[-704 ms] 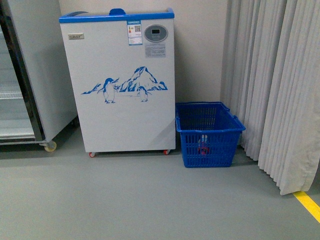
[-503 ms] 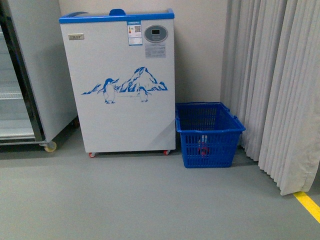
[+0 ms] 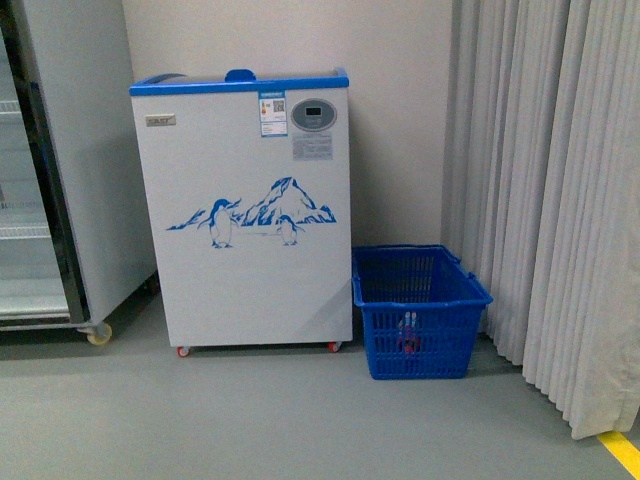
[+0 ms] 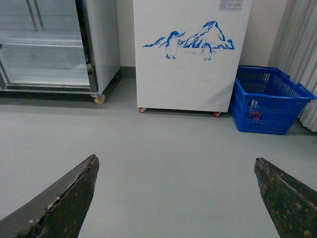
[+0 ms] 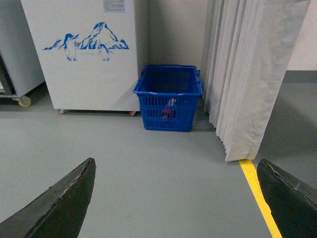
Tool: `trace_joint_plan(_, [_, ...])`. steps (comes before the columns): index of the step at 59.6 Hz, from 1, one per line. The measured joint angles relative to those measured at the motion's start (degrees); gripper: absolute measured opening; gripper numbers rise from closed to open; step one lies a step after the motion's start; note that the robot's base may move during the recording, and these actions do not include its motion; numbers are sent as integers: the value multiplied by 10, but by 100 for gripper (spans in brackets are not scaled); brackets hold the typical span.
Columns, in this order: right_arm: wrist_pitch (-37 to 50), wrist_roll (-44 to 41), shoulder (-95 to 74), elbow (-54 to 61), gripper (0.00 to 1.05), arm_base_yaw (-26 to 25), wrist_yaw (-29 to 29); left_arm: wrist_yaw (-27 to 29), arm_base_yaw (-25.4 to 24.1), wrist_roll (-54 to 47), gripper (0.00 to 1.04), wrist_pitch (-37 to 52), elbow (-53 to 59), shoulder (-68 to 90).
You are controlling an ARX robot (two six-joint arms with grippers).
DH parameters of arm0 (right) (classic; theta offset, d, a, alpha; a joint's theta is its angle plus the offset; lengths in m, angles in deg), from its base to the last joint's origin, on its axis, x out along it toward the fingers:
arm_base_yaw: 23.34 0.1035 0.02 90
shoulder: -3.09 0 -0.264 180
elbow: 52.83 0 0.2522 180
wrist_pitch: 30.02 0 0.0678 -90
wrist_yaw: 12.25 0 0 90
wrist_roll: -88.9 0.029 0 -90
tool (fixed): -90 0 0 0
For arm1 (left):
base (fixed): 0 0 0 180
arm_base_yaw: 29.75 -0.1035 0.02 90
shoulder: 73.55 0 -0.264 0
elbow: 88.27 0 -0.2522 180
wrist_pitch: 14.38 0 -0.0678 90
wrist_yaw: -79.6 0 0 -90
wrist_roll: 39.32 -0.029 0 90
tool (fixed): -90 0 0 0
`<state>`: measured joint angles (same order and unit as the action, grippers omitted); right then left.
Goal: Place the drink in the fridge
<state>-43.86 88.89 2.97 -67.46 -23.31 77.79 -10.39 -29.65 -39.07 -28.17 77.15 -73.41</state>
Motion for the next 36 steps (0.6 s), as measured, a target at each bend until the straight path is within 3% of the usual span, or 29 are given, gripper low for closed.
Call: trace_joint_plan(36, [0,0,0,0,97,0,0,0,0,0,97,0,0,0])
